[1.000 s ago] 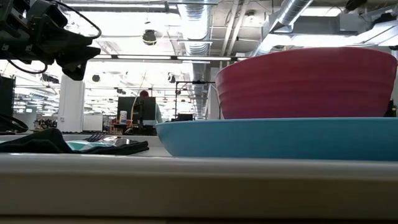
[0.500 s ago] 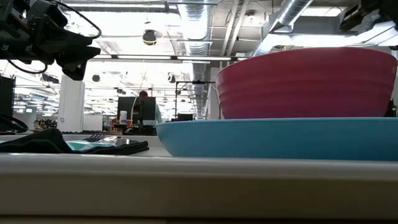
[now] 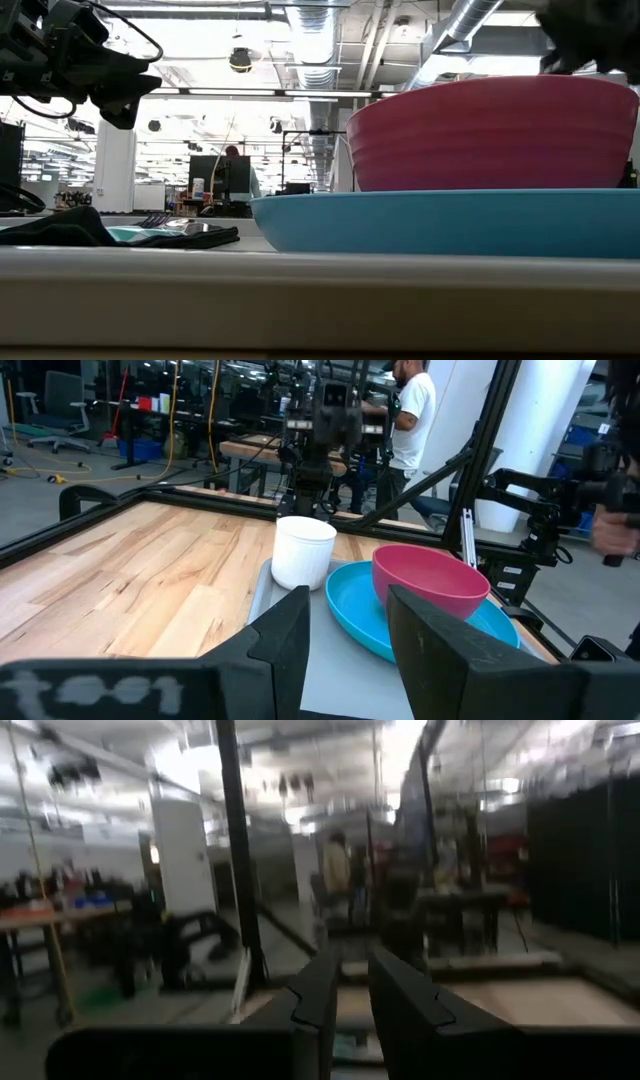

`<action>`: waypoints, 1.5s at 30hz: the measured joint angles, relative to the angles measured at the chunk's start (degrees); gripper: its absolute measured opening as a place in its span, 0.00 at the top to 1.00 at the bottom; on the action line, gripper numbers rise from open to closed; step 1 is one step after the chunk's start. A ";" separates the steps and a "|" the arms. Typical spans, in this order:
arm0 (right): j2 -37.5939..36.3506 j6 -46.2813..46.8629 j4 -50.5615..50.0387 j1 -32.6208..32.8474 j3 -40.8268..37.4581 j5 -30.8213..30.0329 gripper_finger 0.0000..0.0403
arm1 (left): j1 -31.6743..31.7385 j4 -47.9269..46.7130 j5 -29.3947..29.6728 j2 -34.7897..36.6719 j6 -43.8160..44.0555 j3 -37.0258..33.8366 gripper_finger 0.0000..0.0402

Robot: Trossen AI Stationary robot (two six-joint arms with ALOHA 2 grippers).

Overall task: Set up tray
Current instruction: Return to Home Position

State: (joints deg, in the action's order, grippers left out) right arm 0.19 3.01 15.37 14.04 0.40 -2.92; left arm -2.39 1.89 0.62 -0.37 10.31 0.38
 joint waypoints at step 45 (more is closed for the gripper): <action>0.17 2.59 -15.37 0.05 0.37 0.04 0.87 | 0.00 0.00 0.00 0.01 0.00 -0.02 0.70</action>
State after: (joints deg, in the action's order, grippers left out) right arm 0.36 5.59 0.00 14.09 0.78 -2.87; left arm -2.39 1.89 0.62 -0.36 10.31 0.36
